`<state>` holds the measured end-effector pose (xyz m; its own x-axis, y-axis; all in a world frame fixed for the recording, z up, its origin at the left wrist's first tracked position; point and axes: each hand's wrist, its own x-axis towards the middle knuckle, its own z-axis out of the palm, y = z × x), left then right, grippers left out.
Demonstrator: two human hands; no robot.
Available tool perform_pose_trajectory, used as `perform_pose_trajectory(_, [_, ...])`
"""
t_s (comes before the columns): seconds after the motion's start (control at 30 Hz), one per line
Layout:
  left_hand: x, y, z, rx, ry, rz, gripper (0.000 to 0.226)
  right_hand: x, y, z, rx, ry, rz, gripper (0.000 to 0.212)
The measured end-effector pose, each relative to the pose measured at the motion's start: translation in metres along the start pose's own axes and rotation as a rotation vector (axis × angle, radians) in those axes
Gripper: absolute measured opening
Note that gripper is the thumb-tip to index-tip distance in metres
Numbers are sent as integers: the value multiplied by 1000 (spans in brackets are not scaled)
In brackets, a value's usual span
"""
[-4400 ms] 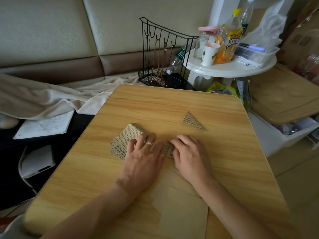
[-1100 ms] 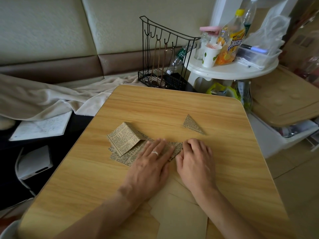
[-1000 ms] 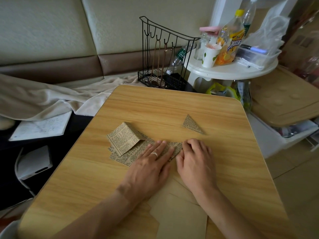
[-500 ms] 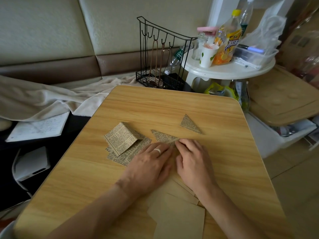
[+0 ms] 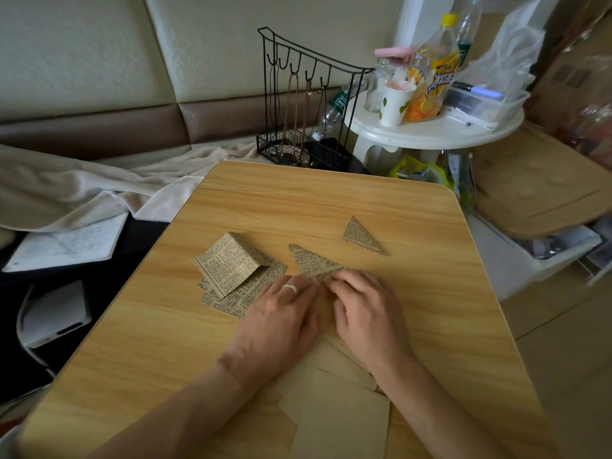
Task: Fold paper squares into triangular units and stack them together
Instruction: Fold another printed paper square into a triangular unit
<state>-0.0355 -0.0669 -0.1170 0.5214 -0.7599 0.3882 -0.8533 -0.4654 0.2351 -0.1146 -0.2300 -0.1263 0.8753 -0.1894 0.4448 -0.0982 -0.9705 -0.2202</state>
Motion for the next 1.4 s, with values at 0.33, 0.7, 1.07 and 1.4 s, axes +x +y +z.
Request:
perform_pose_trajectory(0.33, [-1,-1,2,-7,55,-32,35,-1,-2,-5,-211,6,226,26])
perform_pose_trajectory(0.7, [-1,0,-4,-69,-2,-39,32,7,-3,-7,-73,-131,23,44])
perform_pose_trajectory(1.07, [8,-10,4,66,-159,-115,70,6,0,-3,33,-63,-21,38])
perform_pose_trajectory(1.4, [1,-11,7,161,-275,-141,82,9,-3,4,-40,-332,59,74])
